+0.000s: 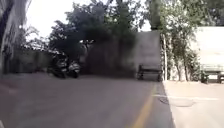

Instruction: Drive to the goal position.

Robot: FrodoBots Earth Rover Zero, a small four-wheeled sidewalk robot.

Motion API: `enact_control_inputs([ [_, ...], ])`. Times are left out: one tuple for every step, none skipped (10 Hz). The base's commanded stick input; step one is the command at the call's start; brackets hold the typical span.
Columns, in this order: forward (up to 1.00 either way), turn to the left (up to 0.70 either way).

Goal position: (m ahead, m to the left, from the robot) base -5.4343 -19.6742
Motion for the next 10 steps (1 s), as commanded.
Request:
enact_control_inputs([
  [1.00, -0.34],
  [1.00, -0.34],
  [1.00, -0.34],
  [1.00, -0.34],
  [1.00, -0.34],
  [1.00, -0.34],
  [1.00, -0.34],
  [1.00, -0.34],
  [1.00, -0.34],
  [1.00, -0.34],
])
